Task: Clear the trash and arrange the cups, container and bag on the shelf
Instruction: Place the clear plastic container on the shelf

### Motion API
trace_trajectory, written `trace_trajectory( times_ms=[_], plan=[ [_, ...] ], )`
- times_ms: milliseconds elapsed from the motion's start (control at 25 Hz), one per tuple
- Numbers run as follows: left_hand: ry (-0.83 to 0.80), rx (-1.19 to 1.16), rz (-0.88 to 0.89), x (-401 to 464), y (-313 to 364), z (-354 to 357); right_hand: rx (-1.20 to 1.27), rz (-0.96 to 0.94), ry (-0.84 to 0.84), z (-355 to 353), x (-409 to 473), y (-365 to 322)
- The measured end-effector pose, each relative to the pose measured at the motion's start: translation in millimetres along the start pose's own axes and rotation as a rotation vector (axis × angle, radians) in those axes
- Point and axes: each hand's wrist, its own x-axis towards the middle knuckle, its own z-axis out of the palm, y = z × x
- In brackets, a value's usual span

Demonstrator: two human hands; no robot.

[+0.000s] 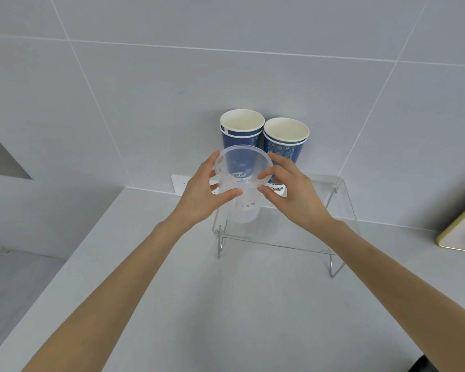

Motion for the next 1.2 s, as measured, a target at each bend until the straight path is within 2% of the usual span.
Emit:
trace_trajectory(
  times_ms=[560,680,840,1000,1200],
  plan=[
    [-0.067,0.007,-0.054,10,-8,4,-0.001,0.042,-0.027,14,1,10],
    [-0.097,0.101,-0.037,6,-2,1,-0.025,0.064,-0.088,12,-3,8],
    [-0.103,0.225,-0.024,-10,9,-4,-0.102,0.075,-0.070,4,-13,5],
    [-0.115,0.280,0.070,-44,25,-2,-0.229,0.064,-0.090,-8,-36,4],
    [-0.209,0.482,-0.024,-88,38,15,-0.328,0.069,-0.205,-23,-81,6]
  ],
)
